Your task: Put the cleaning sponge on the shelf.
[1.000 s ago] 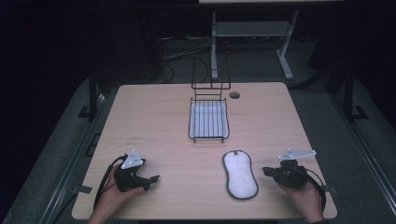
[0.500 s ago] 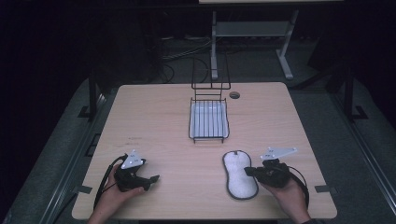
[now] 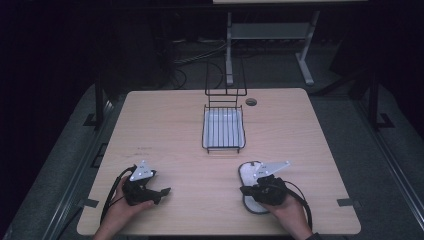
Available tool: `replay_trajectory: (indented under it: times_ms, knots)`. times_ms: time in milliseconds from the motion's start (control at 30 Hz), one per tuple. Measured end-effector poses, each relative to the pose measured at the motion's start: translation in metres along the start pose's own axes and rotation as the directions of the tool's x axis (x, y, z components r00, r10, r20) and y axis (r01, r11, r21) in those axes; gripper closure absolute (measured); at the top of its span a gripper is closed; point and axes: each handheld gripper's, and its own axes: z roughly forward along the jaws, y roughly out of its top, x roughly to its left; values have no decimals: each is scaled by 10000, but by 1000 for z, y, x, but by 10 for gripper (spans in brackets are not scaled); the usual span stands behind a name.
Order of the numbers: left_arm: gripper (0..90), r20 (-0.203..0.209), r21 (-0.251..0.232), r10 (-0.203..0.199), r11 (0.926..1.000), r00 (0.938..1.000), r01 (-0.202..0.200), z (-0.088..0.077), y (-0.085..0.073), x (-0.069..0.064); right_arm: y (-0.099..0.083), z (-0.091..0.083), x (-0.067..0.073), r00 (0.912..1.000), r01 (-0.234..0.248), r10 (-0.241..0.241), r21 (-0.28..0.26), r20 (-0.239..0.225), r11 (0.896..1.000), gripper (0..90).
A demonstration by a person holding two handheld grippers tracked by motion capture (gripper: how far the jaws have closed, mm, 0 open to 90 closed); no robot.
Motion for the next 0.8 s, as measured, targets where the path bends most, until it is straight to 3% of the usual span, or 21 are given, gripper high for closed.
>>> replay_trajectory:
  times_ms: [367, 800]
  knots:
    - [129, 0, 0, -2, 10000, 10000, 2, 0, 0, 0, -1, 19, 14, 9987, 437, -420, 618, -292, 9971, 898]
    - [129, -1, -1, -2, 10000, 10000, 2, 0, 0, 0, -11, 17, 11, 9994, 328, -314, 944, -161, 9950, 897]
